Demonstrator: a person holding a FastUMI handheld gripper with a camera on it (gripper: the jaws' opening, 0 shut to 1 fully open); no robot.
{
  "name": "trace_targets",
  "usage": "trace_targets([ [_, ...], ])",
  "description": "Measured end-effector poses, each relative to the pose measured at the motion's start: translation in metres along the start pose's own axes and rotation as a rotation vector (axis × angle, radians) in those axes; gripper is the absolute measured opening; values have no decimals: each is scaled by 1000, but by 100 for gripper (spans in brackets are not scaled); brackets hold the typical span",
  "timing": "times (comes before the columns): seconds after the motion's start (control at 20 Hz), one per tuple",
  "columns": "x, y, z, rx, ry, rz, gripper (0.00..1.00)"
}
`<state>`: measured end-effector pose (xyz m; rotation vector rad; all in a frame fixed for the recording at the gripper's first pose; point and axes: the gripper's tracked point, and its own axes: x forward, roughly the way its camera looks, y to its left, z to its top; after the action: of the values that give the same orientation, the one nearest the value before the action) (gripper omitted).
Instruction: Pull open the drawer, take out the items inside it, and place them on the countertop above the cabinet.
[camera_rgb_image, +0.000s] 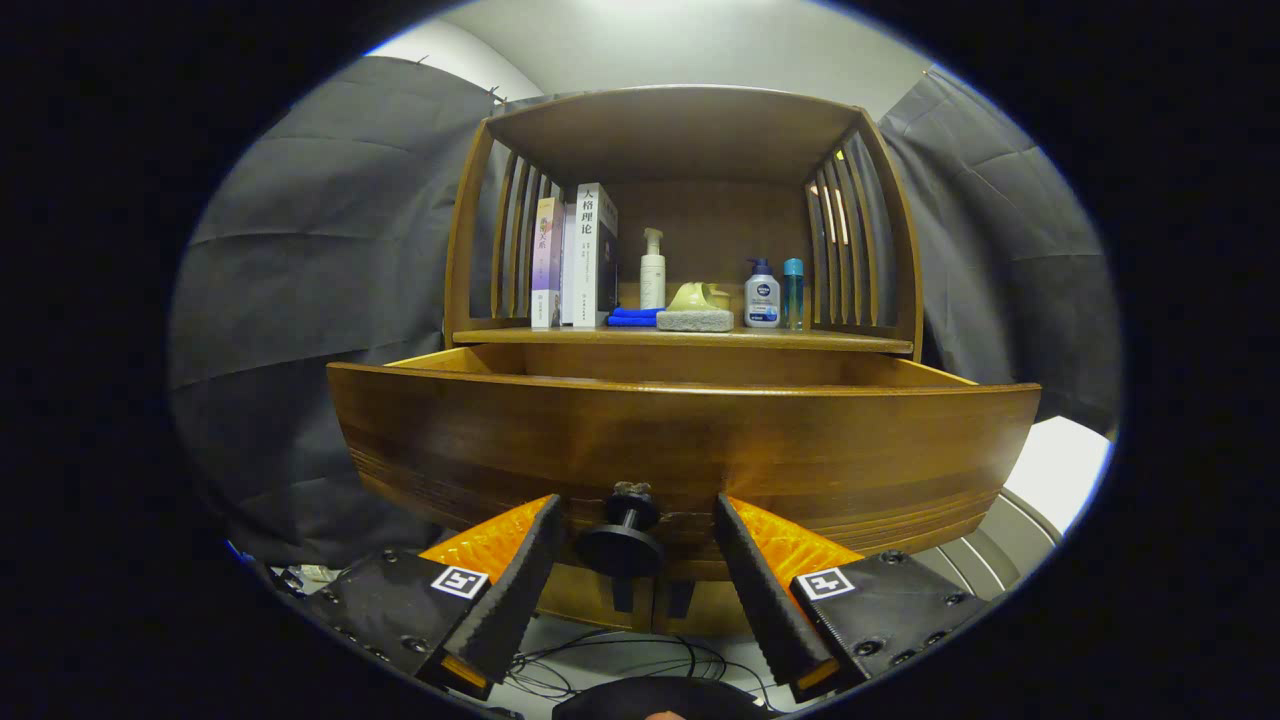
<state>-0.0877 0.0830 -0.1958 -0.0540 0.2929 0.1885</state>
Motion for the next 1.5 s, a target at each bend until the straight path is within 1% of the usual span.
trace_targets([
  [0.1, 3, -3, 1, -5, -5, -13, 96],
  [0.2, 10, -8, 2, 24, 1, -28, 97],
  [0.3, 14, -7, 5, 56, 3, -23, 97],
  [0.45, 23, -9, 8, 26, -5, -33, 96],
  [0.65, 38, -12, 16, 19, -22, -47, 96],
  [1.05, 69, -15, 20, 19, -3, -61, 96],
  [1.5, 82, -18, 21, 2, 6, -63, 96],
])
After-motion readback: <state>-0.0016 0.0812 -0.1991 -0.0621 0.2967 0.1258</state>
